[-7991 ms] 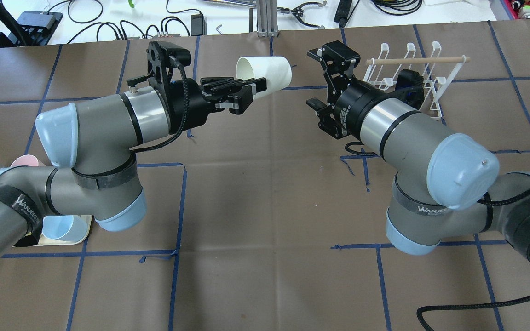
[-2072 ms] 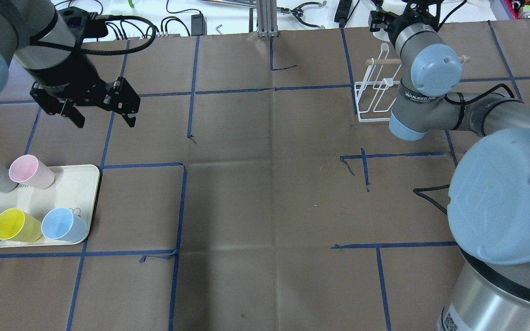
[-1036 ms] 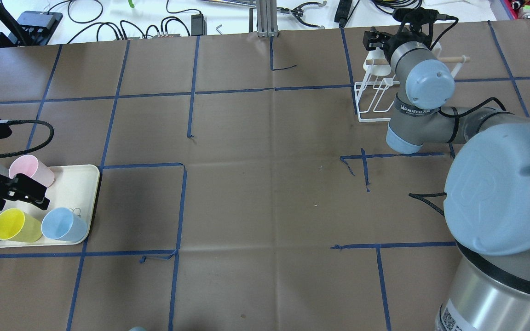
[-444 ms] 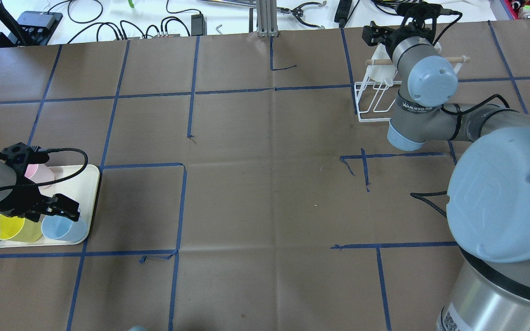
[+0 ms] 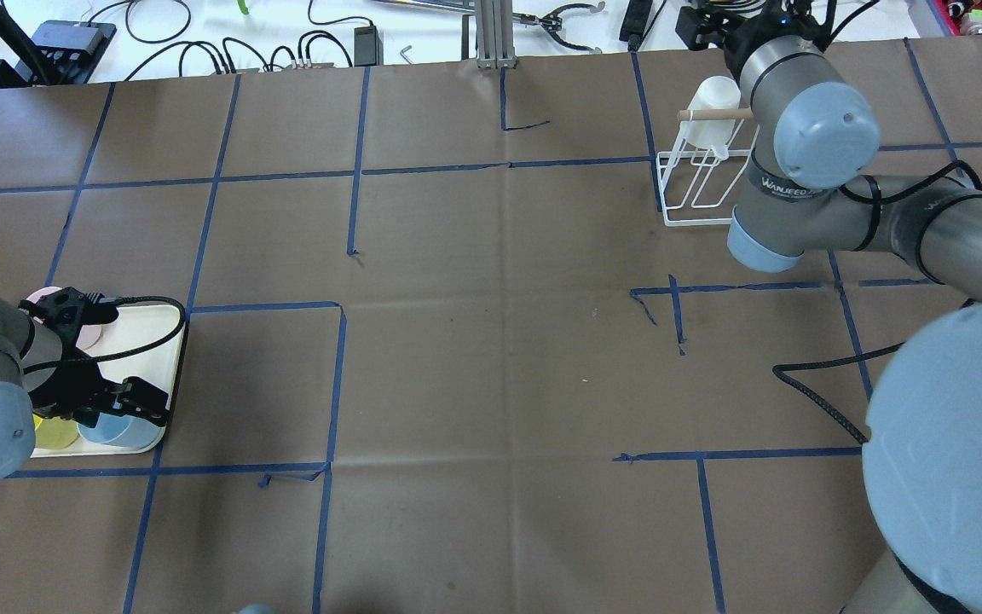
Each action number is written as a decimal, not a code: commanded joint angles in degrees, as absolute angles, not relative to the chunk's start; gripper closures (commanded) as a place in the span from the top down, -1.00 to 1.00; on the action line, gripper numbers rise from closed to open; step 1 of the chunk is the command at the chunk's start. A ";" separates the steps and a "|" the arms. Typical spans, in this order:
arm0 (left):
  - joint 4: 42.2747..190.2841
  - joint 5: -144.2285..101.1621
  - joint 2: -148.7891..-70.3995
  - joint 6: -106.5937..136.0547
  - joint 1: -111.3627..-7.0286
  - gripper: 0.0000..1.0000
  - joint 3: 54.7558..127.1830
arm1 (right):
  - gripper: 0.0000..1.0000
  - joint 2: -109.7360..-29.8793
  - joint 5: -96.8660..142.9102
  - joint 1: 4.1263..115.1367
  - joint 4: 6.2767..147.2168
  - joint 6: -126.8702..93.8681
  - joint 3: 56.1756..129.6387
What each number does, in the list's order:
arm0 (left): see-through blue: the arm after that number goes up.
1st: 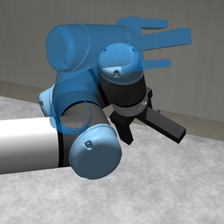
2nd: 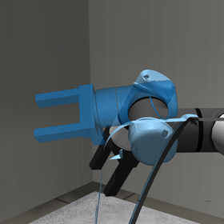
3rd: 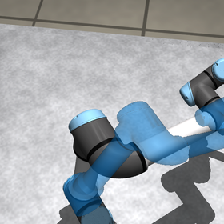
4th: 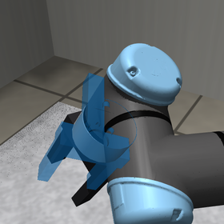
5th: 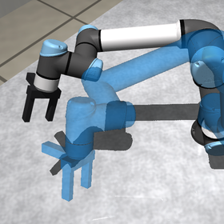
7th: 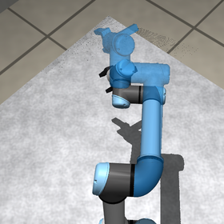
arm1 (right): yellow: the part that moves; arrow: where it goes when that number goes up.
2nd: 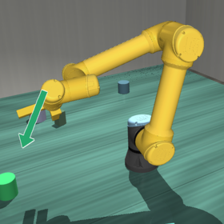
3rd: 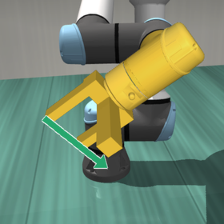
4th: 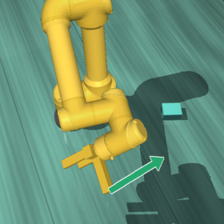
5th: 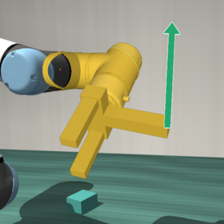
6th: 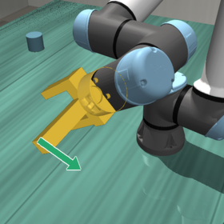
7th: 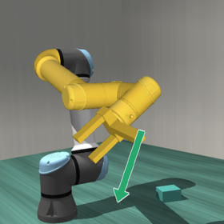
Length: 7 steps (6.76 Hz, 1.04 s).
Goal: Transfer IKEA cup to right arm and place on rack
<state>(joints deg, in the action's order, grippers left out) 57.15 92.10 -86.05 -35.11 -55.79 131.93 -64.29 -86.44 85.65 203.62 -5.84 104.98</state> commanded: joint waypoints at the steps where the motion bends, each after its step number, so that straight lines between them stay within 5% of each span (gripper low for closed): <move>1: 56.69 92.46 -87.97 -35.42 -55.72 0.82 131.84 | 0.99 -72.12 -86.31 87.18 203.55 -8.15 109.58; 4: 56.25 96.59 -87.89 -35.59 -55.72 -0.81 131.49 | 0.99 -78.74 -83.34 90.52 203.64 -23.67 116.26; 5: 55.99 96.33 -87.46 -35.68 -55.72 -1.00 131.40 | 0.99 -79.45 -78.97 91.22 203.64 -32.34 117.32; 7: 56.51 96.07 -85.97 -35.86 -55.98 -1.00 127.39 | 0.99 -80.06 -70.79 92.02 203.55 -50.71 118.56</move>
<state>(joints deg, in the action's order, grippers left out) 56.10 96.20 -86.83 -35.71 -55.79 130.38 -79.58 -75.43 91.50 203.58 -39.96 117.88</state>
